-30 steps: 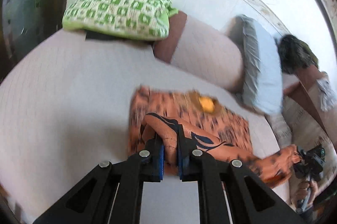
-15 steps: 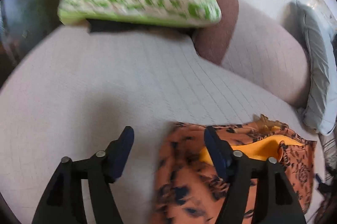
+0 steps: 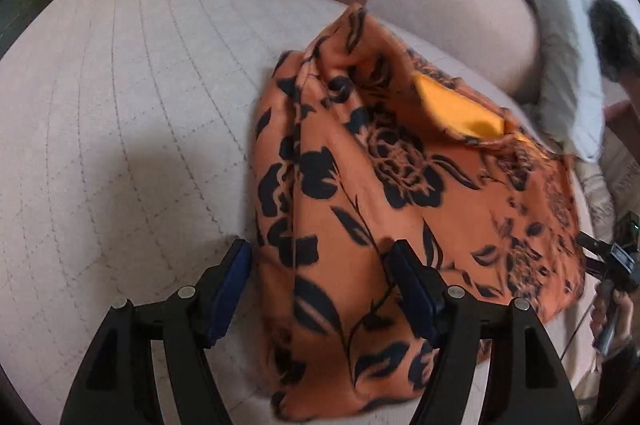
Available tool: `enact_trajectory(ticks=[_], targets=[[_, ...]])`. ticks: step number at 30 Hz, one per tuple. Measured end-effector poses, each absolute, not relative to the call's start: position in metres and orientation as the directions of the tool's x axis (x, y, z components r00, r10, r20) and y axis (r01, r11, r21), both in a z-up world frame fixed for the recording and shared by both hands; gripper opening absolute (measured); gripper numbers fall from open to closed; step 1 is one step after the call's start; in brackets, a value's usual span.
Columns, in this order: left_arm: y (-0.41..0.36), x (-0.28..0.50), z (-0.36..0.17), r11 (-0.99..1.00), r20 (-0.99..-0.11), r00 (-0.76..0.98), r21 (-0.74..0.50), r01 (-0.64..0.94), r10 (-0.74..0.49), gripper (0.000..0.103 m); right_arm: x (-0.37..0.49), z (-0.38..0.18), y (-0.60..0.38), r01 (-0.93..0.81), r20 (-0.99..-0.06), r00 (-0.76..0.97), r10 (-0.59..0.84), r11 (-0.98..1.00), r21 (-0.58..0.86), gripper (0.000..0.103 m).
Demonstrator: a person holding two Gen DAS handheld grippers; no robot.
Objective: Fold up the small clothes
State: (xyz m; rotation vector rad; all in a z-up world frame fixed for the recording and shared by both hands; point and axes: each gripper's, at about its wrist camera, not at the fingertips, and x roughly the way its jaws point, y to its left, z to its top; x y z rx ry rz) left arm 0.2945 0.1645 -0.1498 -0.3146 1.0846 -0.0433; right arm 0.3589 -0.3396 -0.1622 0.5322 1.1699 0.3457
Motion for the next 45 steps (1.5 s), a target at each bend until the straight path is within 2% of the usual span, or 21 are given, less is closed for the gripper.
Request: enact_trajectory(ticks=[2, 3, 4, 5, 8, 11, 15, 19, 23, 25, 26, 28, 29, 30, 31, 33, 34, 36, 38, 42, 45], targets=[[0.159, 0.297, -0.148, 0.964, -0.87, 0.473, -0.226, -0.137, -0.137, 0.054, 0.366, -0.166, -0.332, 0.023, -0.78, 0.349, 0.52, 0.827, 0.562, 0.076], [0.156, 0.298, -0.147, 0.961, -0.872, 0.466, -0.238, -0.143, -0.147, 0.038, 0.368, -0.163, -0.324, -0.002, -0.796, 0.334, 0.505, 0.845, 0.535, 0.072], [0.153, 0.3, -0.145, 0.96, -0.878, 0.457, -0.236, -0.148, -0.145, 0.026, 0.368, -0.163, -0.319, -0.022, -0.8, 0.313, 0.511, 0.846, 0.532, 0.043], [0.149, 0.303, -0.143, 0.964, -0.885, 0.446, -0.219, -0.149, -0.132, 0.022, 0.369, -0.163, -0.309, -0.036, -0.819, 0.277, 0.503, 0.857, 0.514, 0.021], [0.13, 0.314, -0.133, 0.979, -0.912, 0.405, -0.136, -0.151, -0.065, 0.016, 0.369, -0.163, -0.305, -0.028, -0.858, 0.26, 0.443, 0.891, 0.452, 0.018], [0.13, 0.307, -0.11, 0.978, -0.901, 0.429, -0.148, -0.147, -0.072, 0.013, 0.368, -0.145, -0.304, 0.0, -0.845, 0.272, 0.46, 0.878, 0.478, 0.015], [0.122, 0.271, -0.059, 0.98, -0.867, 0.489, -0.17, -0.106, -0.098, 0.013, 0.353, -0.097, -0.298, -0.047, -0.799, 0.312, 0.515, 0.848, 0.528, 0.014], [0.125, 0.204, -0.024, 0.971, -0.844, 0.518, -0.218, -0.096, -0.138, 0.012, 0.307, -0.046, -0.295, -0.114, -0.771, 0.324, 0.548, 0.832, 0.543, 0.014], [0.129, 0.127, -0.033, 0.956, -0.83, 0.528, -0.273, -0.105, -0.179, 0.013, 0.229, -0.021, -0.311, -0.133, -0.767, 0.333, 0.548, 0.833, 0.537, 0.013], [0.128, 0.1, -0.076, 0.958, -0.871, 0.456, -0.262, -0.114, -0.184, 0.019, 0.194, -0.036, -0.314, -0.123, -0.785, 0.328, 0.526, 0.847, 0.517, 0.014], [0.133, 0.093, -0.098, 0.959, -0.896, 0.406, -0.252, -0.129, -0.181, 0.019, 0.179, -0.053, -0.318, -0.099, -0.792, 0.309, 0.527, 0.846, 0.524, 0.018], [0.14, 0.086, -0.138, 0.955, -0.932, 0.328, -0.224, -0.195, -0.151, 0.034, 0.151, -0.111, -0.327, -0.001, -0.842, 0.207, 0.498, 0.861, 0.509, 0.018], [0.147, 0.081, -0.139, 0.941, -0.912, 0.375, -0.261, -0.218, -0.166, 0.039, 0.14, -0.141, -0.333, 0.061, -0.886, 0.161, 0.435, 0.892, 0.449, 0.026], [0.151, 0.078, -0.134, 0.935, -0.908, 0.39, -0.262, -0.24, -0.155, 0.047, 0.132, -0.151, -0.34, 0.091, -0.868, 0.186, 0.461, 0.871, 0.482, 0.027], [0.158, 0.074, -0.121, 0.929, -0.905, 0.415, -0.232, -0.287, -0.098, 0.051, 0.127, -0.148, -0.347, 0.116, -0.843, 0.235, 0.483, 0.848, 0.518, 0.031], [0.163, 0.065, -0.096, 0.923, -0.872, 0.488, -0.217, -0.319, -0.036, 0.056, 0.123, -0.122, -0.353, 0.141, -0.868, 0.31, 0.388, 0.884, 0.445, 0.051], [0.163, 0.059, -0.08, 0.924, -0.845, 0.535, -0.207, -0.321, -0.004, 0.057, 0.123, -0.104, -0.35, 0.117, -0.877, 0.358, 0.32, 0.916, 0.383, 0.062], [0.151, 0.051, -0.059, 0.94, -0.802, 0.597, -0.192, -0.28, 0.014, 0.058, 0.128, -0.068, -0.335, 0.039, -0.858, 0.438, 0.267, 0.948, 0.315, 0.062], [0.13, 0.053, -0.054, 0.961, -0.784, 0.62, -0.191, -0.199, -0.027, 0.058, 0.132, -0.041, -0.312, -0.06, -0.809, 0.482, 0.337, 0.934, 0.353, 0.062], [0.077, 0.052, -0.074, 0.991, -0.8, 0.594, -0.128, -0.028, -0.086, 0.058, 0.154, -0.024, -0.213, -0.359, -0.785, 0.408, 0.467, 0.872, 0.333, 0.063], [0.052, 0.063, -0.108, 0.999, -0.843, 0.535, -0.046, 0.018, -0.049, 0.058, 0.169, -0.043, -0.136, -0.538, -0.839, 0.325, 0.436, 0.815, 0.215, 0.063]])
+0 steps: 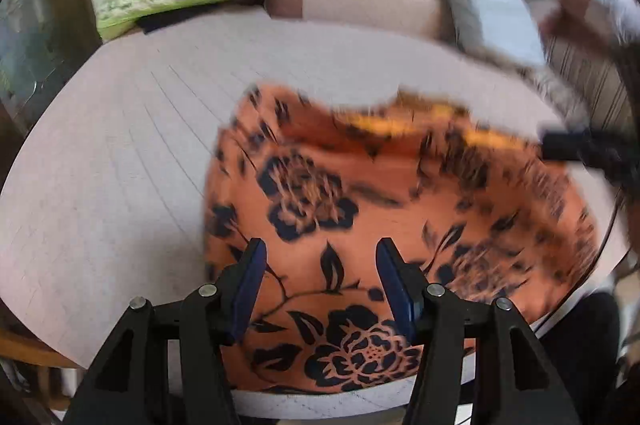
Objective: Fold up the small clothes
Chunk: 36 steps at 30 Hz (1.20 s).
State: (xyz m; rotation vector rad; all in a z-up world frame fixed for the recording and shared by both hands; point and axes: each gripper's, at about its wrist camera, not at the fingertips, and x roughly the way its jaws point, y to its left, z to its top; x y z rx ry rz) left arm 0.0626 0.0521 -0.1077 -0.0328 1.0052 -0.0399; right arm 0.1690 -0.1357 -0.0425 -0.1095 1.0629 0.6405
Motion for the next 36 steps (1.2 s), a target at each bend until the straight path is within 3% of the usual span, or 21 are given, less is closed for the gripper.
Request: enact_trajectory(ticks=[4, 13, 15, 16, 17, 19, 27, 30, 34, 36], targets=[[0.054, 0.066, -0.13, 0.999, -0.863, 0.503, -0.053, 0.009, -0.051, 0.058, 0.201, -0.086, -0.107, -0.618, -0.92, 0.283, 0.271, 0.785, 0.041, 0.063], [0.052, 0.055, -0.134, 0.998, -0.842, 0.537, -0.034, 0.043, -0.052, 0.063, 0.244, -0.132, -0.129, -0.682, -0.973, 0.122, 0.195, 0.729, 0.06, 0.062], [0.055, 0.056, -0.131, 0.998, -0.84, 0.539, -0.038, 0.045, -0.056, 0.064, 0.248, -0.132, -0.127, -0.696, -0.976, 0.098, 0.196, 0.715, 0.074, 0.056], [0.058, 0.058, -0.132, 0.998, -0.84, 0.54, -0.041, 0.043, -0.058, 0.065, 0.251, -0.132, -0.127, -0.687, -0.974, 0.075, 0.214, 0.719, 0.105, 0.033], [0.056, 0.062, -0.134, 0.998, -0.84, 0.54, -0.039, 0.044, -0.057, 0.065, 0.252, -0.129, -0.129, -0.676, -0.974, 0.061, 0.22, 0.727, 0.121, 0.023], [0.054, 0.063, -0.136, 0.998, -0.839, 0.542, -0.029, 0.048, -0.05, 0.066, 0.253, -0.129, -0.128, -0.678, -0.977, 0.042, 0.21, 0.724, 0.127, 0.018], [0.052, 0.064, -0.137, 0.999, -0.835, 0.549, -0.014, 0.051, -0.04, 0.068, 0.265, -0.127, -0.146, -0.648, -0.965, 0.009, 0.261, 0.737, 0.194, 0.019], [0.053, 0.062, -0.137, 0.999, -0.833, 0.552, -0.012, 0.053, -0.039, 0.068, 0.269, -0.127, -0.15, -0.622, -0.963, 0.0, 0.268, 0.754, 0.21, 0.009], [0.051, 0.063, -0.138, 0.999, -0.831, 0.556, 0.0, 0.054, -0.03, 0.068, 0.268, -0.094, -0.156, -0.631, -0.962, 0.171, 0.213, 0.773, 0.059, 0.006], [0.052, 0.065, -0.138, 0.999, -0.831, 0.556, -0.003, 0.049, -0.03, 0.068, 0.277, -0.086, -0.174, -0.563, -0.952, 0.215, 0.22, 0.824, 0.063, 0.006]])
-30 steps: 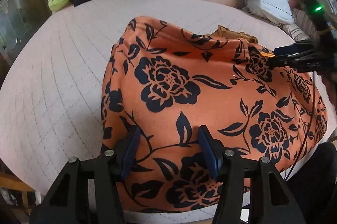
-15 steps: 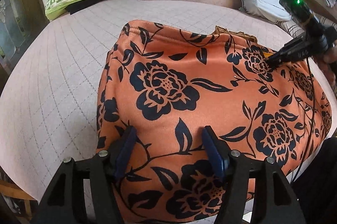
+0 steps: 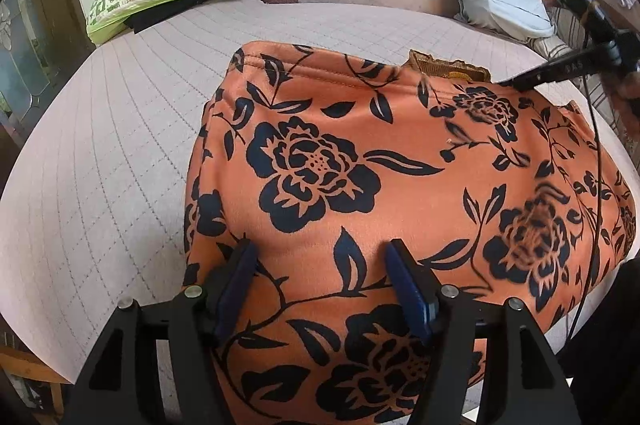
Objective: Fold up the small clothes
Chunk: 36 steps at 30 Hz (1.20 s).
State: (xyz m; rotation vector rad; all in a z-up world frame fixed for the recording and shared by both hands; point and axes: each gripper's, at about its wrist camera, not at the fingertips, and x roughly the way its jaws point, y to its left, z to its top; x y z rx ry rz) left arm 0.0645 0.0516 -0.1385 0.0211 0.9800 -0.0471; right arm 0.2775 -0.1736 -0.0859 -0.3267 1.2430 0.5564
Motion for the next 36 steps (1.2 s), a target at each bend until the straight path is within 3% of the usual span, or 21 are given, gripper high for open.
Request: enact_trajectory(ticks=[3, 5, 6, 12, 14, 18, 21, 25, 27, 28, 30, 36], targets=[[0.053, 0.064, -0.138, 0.999, -0.832, 0.554, -0.008, 0.047, -0.033, 0.068, 0.28, -0.094, -0.184, -0.529, -0.948, 0.22, 0.231, 0.845, 0.083, 0.009], [0.052, 0.063, -0.139, 0.999, -0.834, 0.552, 0.005, 0.053, -0.026, 0.068, 0.278, -0.103, -0.187, -0.525, -0.945, 0.19, 0.267, 0.841, 0.132, 0.023], [0.051, 0.063, -0.138, 0.999, -0.835, 0.55, 0.007, 0.052, -0.022, 0.068, 0.276, -0.107, -0.19, -0.517, -0.956, 0.167, 0.242, 0.847, 0.124, 0.025], [0.05, 0.063, -0.134, 0.999, -0.842, 0.539, 0.014, 0.037, -0.008, 0.068, 0.254, -0.06, -0.261, -0.354, -0.868, 0.305, 0.393, 0.892, 0.279, 0.025], [0.048, 0.061, -0.131, 0.999, -0.843, 0.538, 0.026, 0.029, 0.007, 0.068, 0.242, -0.048, -0.291, -0.305, -0.863, 0.349, 0.365, 0.915, 0.263, 0.025], [0.05, 0.056, -0.11, 1.0, -0.805, 0.594, 0.01, 0.003, 0.006, 0.068, 0.222, -0.056, -0.342, -0.192, -0.907, 0.392, 0.153, 0.978, 0.082, 0.025], [0.049, 0.061, -0.104, 1.0, -0.785, 0.62, 0.02, -0.006, 0.02, 0.07, 0.218, -0.074, -0.372, -0.115, -0.913, 0.368, 0.179, 0.983, 0.146, 0.025], [0.052, 0.084, -0.142, 0.996, -0.86, 0.502, 0.084, -0.038, 0.091, 0.073, 0.218, -0.09, -0.374, -0.132, -0.893, 0.346, 0.288, 0.957, 0.258, 0.024], [0.051, 0.082, -0.14, 0.995, -0.845, 0.525, 0.092, -0.037, 0.098, 0.073, 0.222, -0.097, -0.378, -0.088, -0.914, 0.358, 0.191, 0.981, 0.171, 0.008], [0.048, 0.081, -0.138, 0.994, -0.846, 0.522, 0.107, -0.033, 0.108, 0.073, 0.225, -0.099, -0.386, -0.044, -0.917, 0.369, 0.151, 0.988, 0.145, 0.007], [0.048, 0.081, -0.137, 0.993, -0.849, 0.515, 0.112, -0.036, 0.115, 0.073, 0.229, -0.11, -0.413, 0.056, -0.927, 0.35, 0.133, 0.985, 0.163, 0.007], [0.052, 0.08, -0.111, 0.996, -0.828, 0.554, 0.066, -0.061, 0.089, 0.073, 0.211, -0.074, -0.423, 0.072, -0.868, 0.475, 0.147, 0.976, 0.205, 0.015]])
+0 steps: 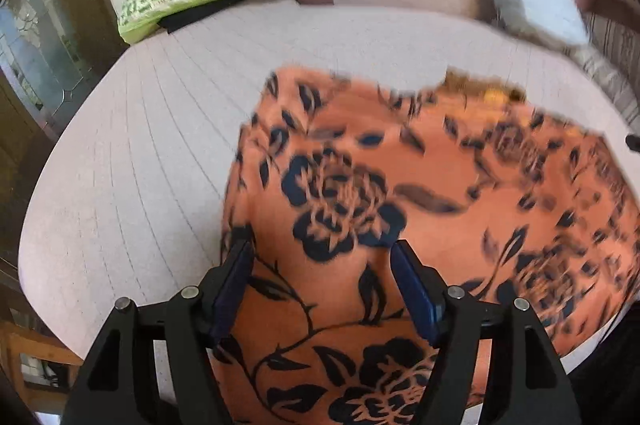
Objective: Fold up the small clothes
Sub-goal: 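Open the right tool and press the folded blouse flat with both tools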
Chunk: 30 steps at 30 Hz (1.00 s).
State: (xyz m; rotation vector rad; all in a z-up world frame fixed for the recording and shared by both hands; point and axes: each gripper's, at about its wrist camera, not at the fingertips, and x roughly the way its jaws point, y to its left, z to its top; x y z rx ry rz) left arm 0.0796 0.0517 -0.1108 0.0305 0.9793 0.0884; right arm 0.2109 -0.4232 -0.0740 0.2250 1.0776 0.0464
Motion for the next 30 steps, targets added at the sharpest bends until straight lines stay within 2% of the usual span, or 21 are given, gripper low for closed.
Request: enact_trajectory(ticks=[2, 5, 6, 8, 9, 10, 11, 12, 13, 15, 16, 18, 19, 20, 21, 23, 25, 27, 28, 29, 30], targets=[[0.05, 0.087, -0.101, 0.999, -0.814, 0.578, 0.036, -0.037, 0.051, 0.073, 0.204, -0.057, -0.416, 0.053, -0.839, 0.507, 0.199, 0.964, 0.261, 0.015], [0.049, 0.108, -0.102, 1.0, -0.818, 0.575, 0.02, -0.012, 0.024, 0.073, 0.197, -0.057, -0.395, -0.084, -0.754, 0.392, 0.527, 0.837, 0.541, 0.016], [0.054, 0.119, -0.108, 0.999, -0.83, 0.556, 0.022, -0.031, 0.035, 0.073, 0.199, -0.061, -0.384, -0.114, -0.728, 0.35, 0.59, 0.798, 0.592, 0.016], [0.072, 0.14, -0.132, 0.993, -0.886, 0.457, 0.03, -0.115, 0.08, 0.073, 0.201, -0.089, -0.364, -0.144, -0.729, 0.275, 0.628, 0.776, 0.614, 0.017], [0.085, 0.146, -0.143, 0.988, -0.904, 0.426, -0.023, -0.154, 0.045, 0.073, 0.208, -0.111, -0.362, -0.109, -0.766, 0.241, 0.596, 0.801, 0.589, 0.017], [0.092, 0.147, -0.141, 0.983, -0.89, 0.455, -0.054, -0.174, 0.032, 0.072, 0.216, -0.138, -0.369, -0.017, -0.814, 0.208, 0.542, 0.835, 0.551, 0.006], [0.09, 0.148, -0.138, 0.985, -0.893, 0.448, -0.034, -0.169, 0.046, 0.072, 0.22, -0.149, -0.378, 0.044, -0.793, 0.216, 0.57, 0.805, 0.591, 0.0], [0.085, 0.148, -0.134, 0.987, -0.894, 0.443, -0.011, -0.163, 0.064, 0.072, 0.22, -0.151, -0.39, 0.11, -0.766, 0.254, 0.59, 0.769, 0.629, 0.0], [0.083, 0.146, -0.13, 0.986, -0.89, 0.451, -0.01, -0.165, 0.067, 0.072, 0.218, -0.141, -0.394, 0.119, -0.768, 0.292, 0.57, 0.775, 0.62, 0.01], [0.083, 0.143, -0.128, 0.984, -0.885, 0.463, -0.031, -0.174, 0.054, 0.072, 0.212, -0.118, -0.379, 0.023, -0.766, 0.327, 0.553, 0.806, 0.592, 0.01], [0.083, 0.141, -0.128, 0.983, -0.879, 0.473, -0.033, -0.18, 0.057, 0.072, 0.205, -0.11, -0.371, -0.024, -0.731, 0.333, 0.596, 0.78, 0.625, 0.01], [0.086, 0.142, -0.139, 0.984, -0.885, 0.458, 0.003, -0.177, 0.085, 0.072, 0.202, -0.103, -0.359, -0.101, -0.7, 0.318, 0.639, 0.757, 0.645, 0.017], [0.085, 0.14, -0.138, 0.985, -0.88, 0.466, 0.009, -0.175, 0.091, 0.072, 0.206, -0.114, -0.353, -0.093, -0.749, 0.3, 0.59, 0.8, 0.593, 0.026], [0.083, 0.139, -0.135, 0.985, -0.879, 0.465, 0.024, -0.171, 0.102, 0.072, 0.212, -0.13, -0.351, -0.057, -0.824, 0.265, 0.501, 0.861, 0.505, 0.019], [0.083, 0.138, -0.132, 0.985, -0.882, 0.459, 0.031, -0.172, 0.108, 0.072, 0.216, -0.144, -0.357, -0.005, -0.839, 0.246, 0.484, 0.867, 0.499, 0.019], [0.09, 0.134, -0.125, 0.977, -0.88, 0.458, 0.032, -0.21, 0.128, 0.072, 0.211, -0.126, -0.368, 0.051, -0.78, 0.313, 0.543, 0.81, 0.584, 0.024], [0.099, 0.125, -0.118, 0.97, -0.879, 0.466, -0.012, -0.241, 0.105, 0.072, 0.205, -0.102, -0.354, -0.049, -0.728, 0.339, 0.596, 0.784, 0.619, 0.024], [0.104, 0.11, -0.111, 0.967, -0.871, 0.487, -0.067, -0.246, 0.064, 0.072, 0.199, -0.095, -0.336, -0.105, -0.698, 0.303, 0.649, 0.751, 0.652, 0.032], [0.103, 0.103, -0.108, 0.968, -0.865, 0.499, -0.087, -0.235, 0.043, 0.072, 0.202, -0.1, -0.326, -0.123, -0.699, 0.273, 0.661, 0.745, 0.656, 0.041], [0.099, 0.094, -0.105, 0.971, -0.861, 0.508, -0.099, -0.217, 0.026, 0.072, 0.206, -0.108, -0.319, -0.127, -0.723, 0.257, 0.641, 0.764, 0.633, 0.06], [0.093, 0.089, -0.103, 0.974, -0.858, 0.514, -0.109, -0.197, 0.008, 0.072, 0.215, -0.131, -0.318, -0.085, -0.788, 0.228, 0.572, 0.817, 0.57, 0.06]])
